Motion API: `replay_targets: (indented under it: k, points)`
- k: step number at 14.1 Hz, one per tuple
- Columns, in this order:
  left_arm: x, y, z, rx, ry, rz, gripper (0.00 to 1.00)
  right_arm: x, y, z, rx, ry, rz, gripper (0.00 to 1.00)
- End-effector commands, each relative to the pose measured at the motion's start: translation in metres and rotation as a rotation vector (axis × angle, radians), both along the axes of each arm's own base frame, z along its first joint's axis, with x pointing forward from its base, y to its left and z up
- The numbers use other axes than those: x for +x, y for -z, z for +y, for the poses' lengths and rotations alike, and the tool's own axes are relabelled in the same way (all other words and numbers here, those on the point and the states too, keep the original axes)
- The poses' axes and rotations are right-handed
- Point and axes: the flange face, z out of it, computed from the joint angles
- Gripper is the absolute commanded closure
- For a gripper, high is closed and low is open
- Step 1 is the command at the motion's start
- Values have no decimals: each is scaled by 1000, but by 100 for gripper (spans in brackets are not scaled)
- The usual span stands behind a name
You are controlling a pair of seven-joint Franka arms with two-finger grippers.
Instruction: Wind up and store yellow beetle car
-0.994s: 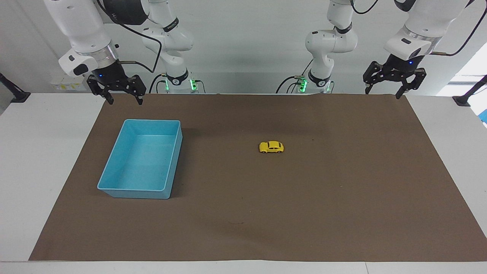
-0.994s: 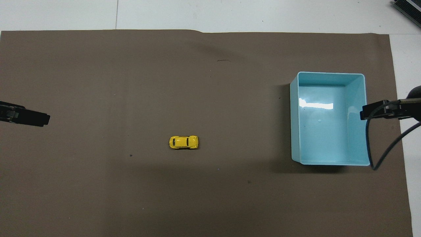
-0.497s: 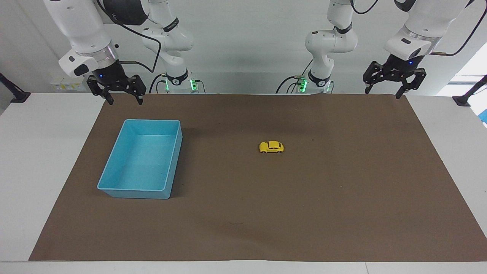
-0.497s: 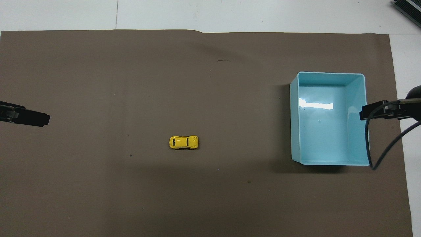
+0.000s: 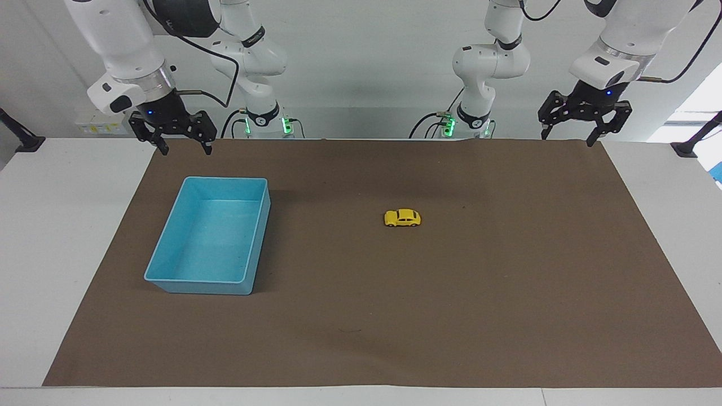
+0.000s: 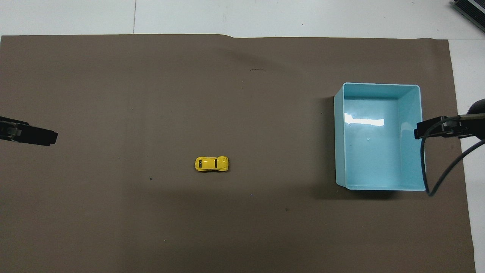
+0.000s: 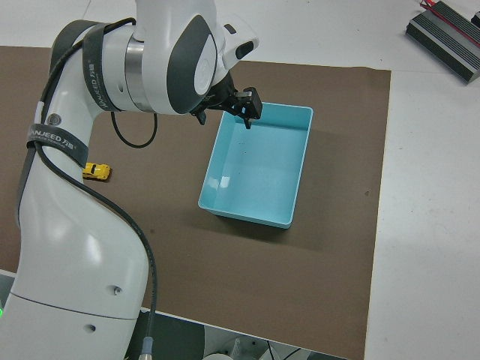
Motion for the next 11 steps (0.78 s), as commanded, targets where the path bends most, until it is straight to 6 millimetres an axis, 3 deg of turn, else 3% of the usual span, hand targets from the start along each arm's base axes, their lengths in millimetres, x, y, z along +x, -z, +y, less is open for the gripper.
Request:
replay_targets:
  k: [1, 6, 11]
  points:
    - [-2, 1, 0, -10, -32, 2, 0, -4, -1, -1, 1, -28, 20, 0]
    - [0, 5, -6, -25, -283, 13, 0, -4, -2, 0, 2, -28, 19, 0]
    - [-3, 9, -33, -32, -525, 27, 0, -5, -1, 0, 2, -28, 22, 0]
